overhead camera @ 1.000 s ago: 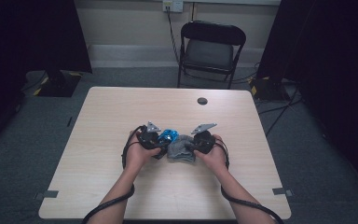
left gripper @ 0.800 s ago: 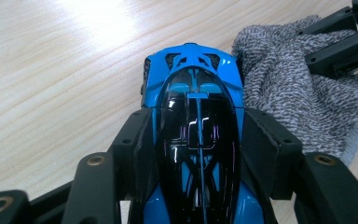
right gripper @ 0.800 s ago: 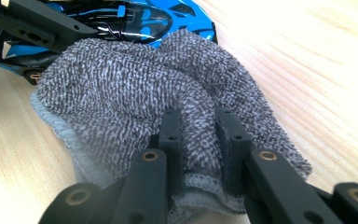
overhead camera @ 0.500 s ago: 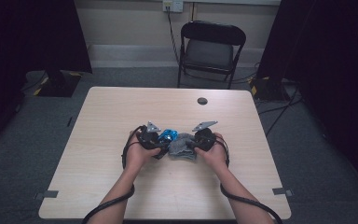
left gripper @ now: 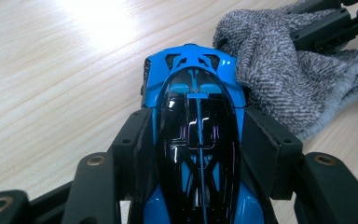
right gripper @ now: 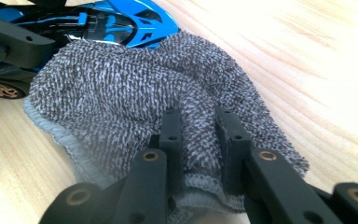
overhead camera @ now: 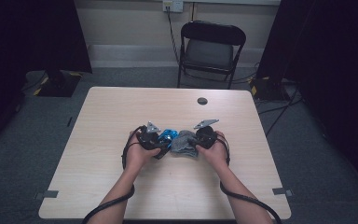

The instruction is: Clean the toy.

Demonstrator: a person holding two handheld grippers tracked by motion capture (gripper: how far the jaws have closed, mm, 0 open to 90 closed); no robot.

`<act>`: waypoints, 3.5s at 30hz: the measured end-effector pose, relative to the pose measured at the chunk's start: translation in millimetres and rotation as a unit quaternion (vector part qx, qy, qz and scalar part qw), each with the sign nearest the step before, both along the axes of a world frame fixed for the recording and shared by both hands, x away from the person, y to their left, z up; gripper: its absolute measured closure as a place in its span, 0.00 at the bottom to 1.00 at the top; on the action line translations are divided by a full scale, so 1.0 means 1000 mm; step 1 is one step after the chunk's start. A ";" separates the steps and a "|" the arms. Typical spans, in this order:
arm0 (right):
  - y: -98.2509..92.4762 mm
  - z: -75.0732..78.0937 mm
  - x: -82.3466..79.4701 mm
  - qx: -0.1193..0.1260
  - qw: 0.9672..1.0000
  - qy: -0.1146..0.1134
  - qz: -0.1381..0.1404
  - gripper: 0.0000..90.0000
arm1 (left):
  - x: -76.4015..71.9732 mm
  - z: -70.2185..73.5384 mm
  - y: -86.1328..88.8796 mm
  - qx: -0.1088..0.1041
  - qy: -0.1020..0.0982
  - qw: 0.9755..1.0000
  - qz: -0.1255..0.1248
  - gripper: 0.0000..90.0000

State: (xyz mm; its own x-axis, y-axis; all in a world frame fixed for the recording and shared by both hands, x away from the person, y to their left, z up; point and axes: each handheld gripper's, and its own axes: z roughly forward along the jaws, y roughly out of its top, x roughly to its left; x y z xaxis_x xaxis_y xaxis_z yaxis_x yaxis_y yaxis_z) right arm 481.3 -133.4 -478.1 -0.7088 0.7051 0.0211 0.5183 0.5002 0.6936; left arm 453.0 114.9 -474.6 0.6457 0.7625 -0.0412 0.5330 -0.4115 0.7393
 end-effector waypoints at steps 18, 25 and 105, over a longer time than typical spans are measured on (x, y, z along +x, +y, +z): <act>-0.022 0.007 -0.004 0.019 0.999 -0.013 -0.023 0.83 | 0.000 -0.001 0.001 -0.003 -0.004 1.000 -0.001 0.49; -0.021 0.017 -0.031 0.054 0.998 -0.013 0.012 0.83 | -0.001 -0.001 0.002 -0.005 -0.004 1.000 0.001 0.49; -0.012 0.006 -0.027 0.066 0.997 -0.032 0.011 0.39 | -0.078 -0.015 -0.067 0.026 0.007 0.997 -0.070 0.39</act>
